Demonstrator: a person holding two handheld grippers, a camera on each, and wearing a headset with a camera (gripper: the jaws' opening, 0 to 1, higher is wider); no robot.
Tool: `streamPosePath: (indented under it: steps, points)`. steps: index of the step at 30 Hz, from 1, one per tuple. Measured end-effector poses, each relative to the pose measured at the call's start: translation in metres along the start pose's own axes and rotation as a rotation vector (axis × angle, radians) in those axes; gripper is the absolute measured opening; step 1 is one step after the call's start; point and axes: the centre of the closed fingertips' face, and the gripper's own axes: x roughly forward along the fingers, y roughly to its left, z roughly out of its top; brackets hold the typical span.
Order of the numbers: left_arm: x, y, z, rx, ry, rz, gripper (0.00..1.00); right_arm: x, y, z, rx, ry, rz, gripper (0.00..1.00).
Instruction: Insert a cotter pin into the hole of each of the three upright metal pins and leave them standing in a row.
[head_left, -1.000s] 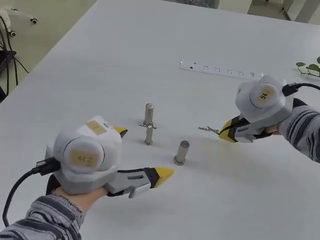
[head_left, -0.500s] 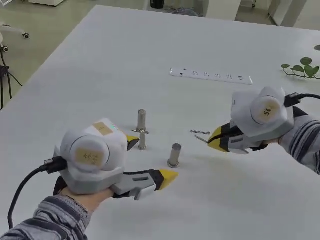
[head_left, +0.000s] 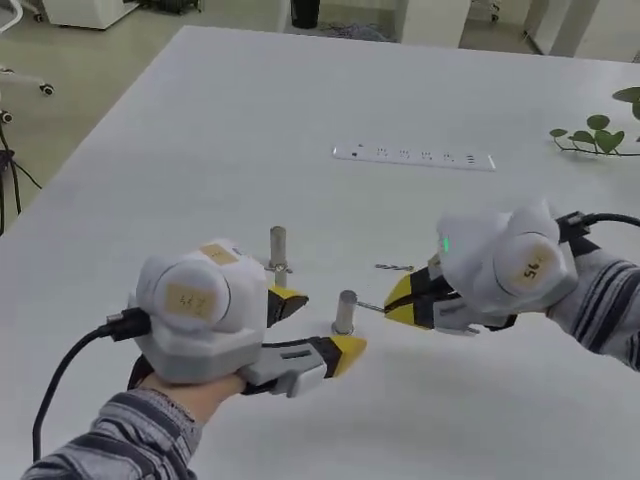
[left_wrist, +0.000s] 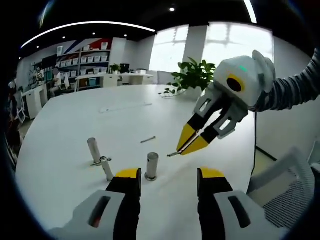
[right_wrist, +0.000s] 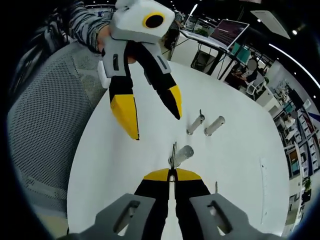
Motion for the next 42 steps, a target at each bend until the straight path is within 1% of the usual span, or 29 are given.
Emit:
streamPosePath:
  steps: [1,4,6,10,12,15,17,23,27,30,32,34,36,37,39,40,42]
  points:
    - [0.0,-0.001,0.001,-0.004,-0.002,-0.002,0.38,0.0,0.002,0.003,-0.013,-0.009,0.001,0.0]
    - [0.0,-0.003,0.002,-0.009,-0.007,-0.01,0.35,0.0,0.006,0.008,-0.044,-0.018,0.004,0.0]
    - [0.001,-0.004,0.002,-0.017,-0.011,-0.017,0.32,0.0,0.008,0.012,-0.05,-0.027,0.006,0.0]
    - [0.001,-0.008,0.004,-0.059,-0.018,-0.034,0.24,-0.001,0.012,0.017,-0.068,-0.045,0.01,0.0]
    - [0.001,-0.01,0.004,-0.091,-0.017,-0.047,0.2,-0.001,0.012,0.02,-0.072,-0.05,0.009,0.0]
    - [0.001,-0.011,0.006,-0.133,-0.027,-0.059,0.15,-0.002,0.013,0.024,-0.077,-0.064,0.008,0.0]
    - [0.001,-0.011,0.007,-0.148,-0.036,-0.063,0.12,-0.003,0.014,0.026,-0.081,-0.071,0.009,0.0]
    - [0.001,-0.013,0.008,-0.166,-0.04,-0.073,0.04,-0.004,0.017,0.03,-0.082,-0.084,0.01,0.0]
    - [0.001,-0.014,0.007,-0.175,-0.037,-0.078,0.02,-0.004,0.018,0.032,-0.077,-0.09,0.008,0.0]
    - [0.002,-0.017,0.006,-0.198,-0.031,-0.094,0.0,-0.004,0.019,0.031,-0.065,-0.09,0.012,0.0]
    - [0.002,-0.019,0.006,-0.2,-0.032,-0.102,0.0,-0.003,0.019,0.031,-0.064,-0.089,0.012,0.0]
    - [0.002,-0.02,0.006,-0.168,-0.032,-0.103,0.0,-0.004,0.018,0.031,-0.061,-0.091,0.003,0.0]
    - [0.001,-0.02,0.006,-0.101,-0.034,-0.104,0.0,-0.004,0.017,0.031,-0.051,-0.095,-0.006,0.0]
    - [0.001,-0.019,0.004,-0.051,-0.021,-0.102,0.0,-0.004,0.015,0.031,-0.051,-0.097,-0.013,0.0]
    - [0.001,-0.019,0.003,-0.019,-0.022,-0.103,0.0,-0.004,0.014,0.03,-0.042,-0.095,-0.012,0.01]
    - [0.001,-0.021,0.003,0.002,-0.022,-0.114,0.0,-0.004,0.014,0.03,-0.04,-0.095,-0.01,0.01]
    - [0.0,-0.021,0.002,0.04,-0.022,-0.119,0.0,-0.005,0.014,0.029,-0.032,-0.094,-0.002,0.02]
